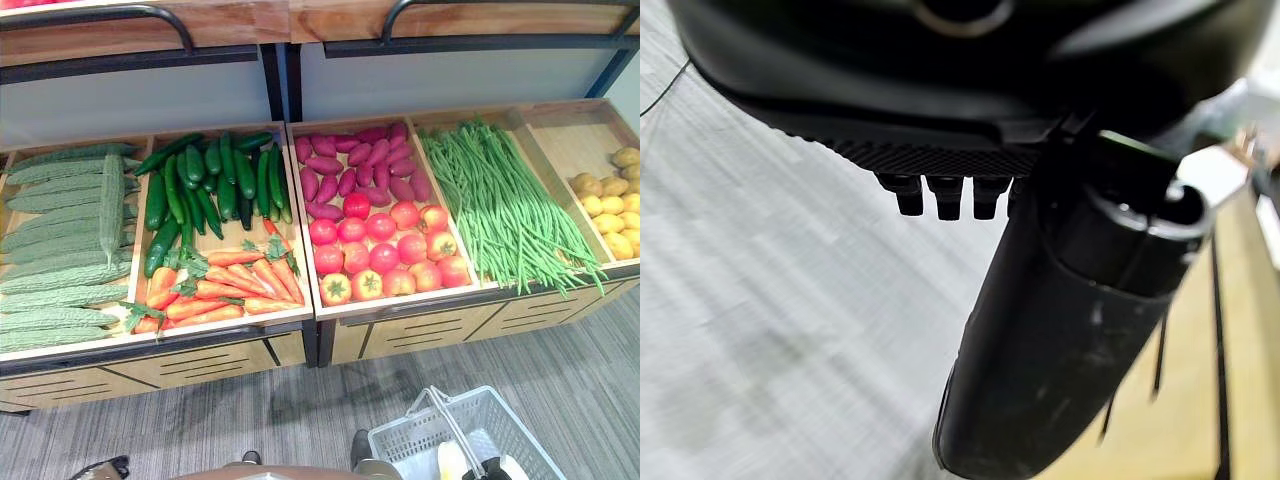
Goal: Get the vegetables into the basket
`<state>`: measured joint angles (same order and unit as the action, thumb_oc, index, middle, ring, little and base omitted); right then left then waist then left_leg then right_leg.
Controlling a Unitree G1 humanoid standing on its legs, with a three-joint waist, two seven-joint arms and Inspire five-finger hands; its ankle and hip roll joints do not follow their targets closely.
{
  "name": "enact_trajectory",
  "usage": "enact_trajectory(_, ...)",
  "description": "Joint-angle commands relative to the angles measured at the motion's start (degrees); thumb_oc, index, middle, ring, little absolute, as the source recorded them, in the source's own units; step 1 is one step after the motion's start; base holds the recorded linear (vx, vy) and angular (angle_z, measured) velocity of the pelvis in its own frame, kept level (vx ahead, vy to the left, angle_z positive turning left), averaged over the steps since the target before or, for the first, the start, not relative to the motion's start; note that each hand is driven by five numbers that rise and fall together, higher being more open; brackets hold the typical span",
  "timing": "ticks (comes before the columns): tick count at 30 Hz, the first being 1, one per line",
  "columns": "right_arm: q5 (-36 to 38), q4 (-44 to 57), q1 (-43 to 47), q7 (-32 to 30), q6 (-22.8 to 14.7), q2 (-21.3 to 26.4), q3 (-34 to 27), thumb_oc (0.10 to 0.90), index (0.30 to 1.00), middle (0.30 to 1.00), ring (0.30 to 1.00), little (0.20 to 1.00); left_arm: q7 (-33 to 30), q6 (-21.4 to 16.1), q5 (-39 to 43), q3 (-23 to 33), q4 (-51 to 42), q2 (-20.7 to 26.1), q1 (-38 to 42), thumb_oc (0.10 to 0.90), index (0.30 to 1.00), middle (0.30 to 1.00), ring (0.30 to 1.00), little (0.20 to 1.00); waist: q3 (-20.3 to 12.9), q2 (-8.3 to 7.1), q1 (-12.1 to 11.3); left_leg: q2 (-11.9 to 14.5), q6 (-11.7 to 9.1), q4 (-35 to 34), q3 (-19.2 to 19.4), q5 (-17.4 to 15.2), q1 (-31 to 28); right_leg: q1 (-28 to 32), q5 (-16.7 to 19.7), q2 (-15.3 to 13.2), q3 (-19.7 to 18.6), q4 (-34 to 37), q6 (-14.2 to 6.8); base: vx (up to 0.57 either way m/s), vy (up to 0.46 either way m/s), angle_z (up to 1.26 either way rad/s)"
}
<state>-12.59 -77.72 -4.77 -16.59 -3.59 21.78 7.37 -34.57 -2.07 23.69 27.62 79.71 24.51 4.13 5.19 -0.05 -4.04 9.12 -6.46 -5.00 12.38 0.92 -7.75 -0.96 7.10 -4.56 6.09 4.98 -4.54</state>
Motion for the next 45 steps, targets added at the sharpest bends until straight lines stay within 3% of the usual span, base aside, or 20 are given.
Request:
enact_trajectory(1,0.8,-0.4,1.9,-2.1,-0.7,0.6,1.4,0.4,0.3,0.3,0.3,0.3,-5.7,-4.6,0.0,0.7,1.3,6.6,0.6,0.9,1.0,1.0,1.0,1.0,0.6,-3.86,-0.3,-1.9,0.0,0.0,-2.0,1.0,0.4,3.6,-0.2,-3.4,0.0,-0.6,-3.6,-0.01,0.02,-0.09)
enact_trajectory(5,1.0,-0.6,1.4,-2.3,-1.6,0.3,1.8,0.4,0.3,0.3,0.3,0.3,-9.8,-5.8,-5.0,0.2,-5.1,11.4,1.1,0.9,1.0,1.0,1.0,1.0,0.4,-3.94,-0.6,-2.1,-0.1,0.0,-2.1,1.0,0.4,3.6,-0.1,-3.6,0.1,-0.6,-3.9,-0.01,0.016,-0.04)
enact_trajectory(9,1.6,-1.8,0.8,-2.6,-2.5,-0.1,0.8,0.4,0.3,0.3,0.3,0.3,-16.5,-6.5,-13.7,0.5,-20.2,15.2,-1.3,0.9,1.0,1.0,1.0,1.0,0.3,-4.04,-1.4,-2.2,-0.2,0.0,-2.9,1.1,0.8,3.8,0.0,-3.9,0.7,-0.4,-4.2,0.0,0.0,0.0)
enact_trajectory(10,1.6,-1.8,0.8,-2.6,-2.5,-0.1,0.8,0.4,0.3,0.3,0.3,0.3,-16.5,-6.4,-13.8,0.5,-20.3,15.2,-1.4,0.9,1.0,1.0,1.0,1.0,0.3,-4.04,-1.3,-2.2,-0.2,0.0,-2.9,1.1,0.8,3.8,0.0,-3.9,0.7,-0.4,-4.2,0.0,-0.006,0.05)
enact_trajectory(14,2.0,-2.2,0.2,-2.3,-3.2,-0.3,-0.7,0.4,0.3,0.3,0.3,0.3,-20.9,-3.5,-29.2,1.1,-42.5,18.9,-4.5,0.9,1.0,1.0,1.0,1.0,0.1,-4.32,-2.1,-2.2,-0.2,0.0,-3.8,1.1,1.3,4.0,0.0,-4.1,1.4,-0.3,-4.3,0.0,-0.008,0.09)
enact_trajectory(16,1.9,-2.2,0.3,-2.3,-3.4,-0.2,-0.8,0.4,0.3,0.3,0.3,0.3,-20.6,-1.5,-33.4,0.9,-45.3,17.8,-5.5,0.9,1.0,1.0,1.0,1.0,0.1,-4.38,-2.1,-2.2,-0.2,0.0,-4.0,1.1,1.3,4.0,0.0,-4.2,1.5,-0.2,-4.3,-0.01,0.0,0.07)
enact_trajectory(19,1.7,-2.0,1.1,-1.9,-3.3,0.7,-0.7,0.4,0.3,0.3,0.3,0.3,-17.0,-2.2,-37.4,-1.6,-47.9,18.8,-5.0,0.9,1.0,1.0,1.0,1.0,0.2,-4.1,-1.6,-2.1,-0.2,0.0,-4.0,1.1,1.4,4.0,0.1,-4.3,1.6,-0.2,-4.4,-0.01,0.005,0.04)
enact_trajectory(22,1.1,-0.3,1.9,-1.7,-3.7,1.4,0.1,0.4,0.3,0.3,0.3,0.3,-12.0,-5.6,-38.3,-5.5,-50.7,21.3,-3.5,0.9,1.0,1.0,1.0,1.0,0.2,-3.89,-1.2,-2.1,-0.2,0.0,-3.9,1.2,1.5,3.8,0.3,-4.3,1.4,-0.2,-4.4,0.0,0.0,0.0)
enact_trajectory(23,0.9,0.8,2.4,-1.4,-3.8,1.8,0.6,0.4,0.3,0.3,0.3,0.3,-7.6,-7.4,-38.2,-8.4,-51.9,22.9,-2.9,0.9,1.0,1.0,1.0,1.0,0.2,-3.67,-0.7,-2.1,-0.2,0.0,-3.7,1.2,1.4,3.7,0.5,-4.3,1.2,-0.2,-4.4,0.0,0.0,0.0)
enact_trajectory(26,0.6,1.8,2.4,-1.0,-4.0,2.3,0.9,0.4,0.3,0.3,0.3,0.3,-3.5,-8.7,-38.8,-12.0,-52.2,25.2,-1.9,0.9,1.0,1.0,1.0,1.0,0.2,-3.46,-0.3,-2.1,-0.2,0.0,-3.4,1.2,1.3,3.7,0.7,-4.3,0.9,-0.2,-4.5,0.0,0.0,0.0)
enact_trajectory(33,0.0,4.3,2.2,0.6,-5.0,3.8,1.5,0.4,0.3,0.3,0.3,0.3,11.5,-10.8,-46.9,-27.3,-54.8,37.0,3.3,0.9,1.0,1.0,1.0,1.0,0.1,-2.68,1.7,-2.4,-0.1,0.0,-2.4,0.7,0.8,3.2,1.2,-4.4,-0.3,-0.2,-4.9,0.01,0.022,-0.08)
enact_trajectory(36,-0.1,4.7,2.2,0.9,-5.2,3.8,1.4,0.4,0.3,0.3,0.3,0.3,13.1,-11.1,-48.6,-33.4,-54.7,37.6,8.7,0.9,1.0,1.0,1.0,1.0,0.2,-2.71,2.0,-2.5,0.0,0.0,-2.0,0.5,0.8,2.8,1.4,-4.5,-0.7,-0.3,-5.1,0.01,0.019,-0.08)
enact_trajectory(45,-0.3,6.7,2.7,1.4,-4.8,4.8,1.8,0.4,0.3,0.3,0.3,0.3,18.3,-12.3,-46.8,-43.3,-53.7,38.7,18.4,0.9,1.0,1.0,1.0,1.0,1.2,-2.66,3.6,-2.9,0.4,0.0,-0.9,0.1,1.0,1.2,2.2,-4.7,-2.3,-0.4,-5.5,0.0,0.024,-0.09)
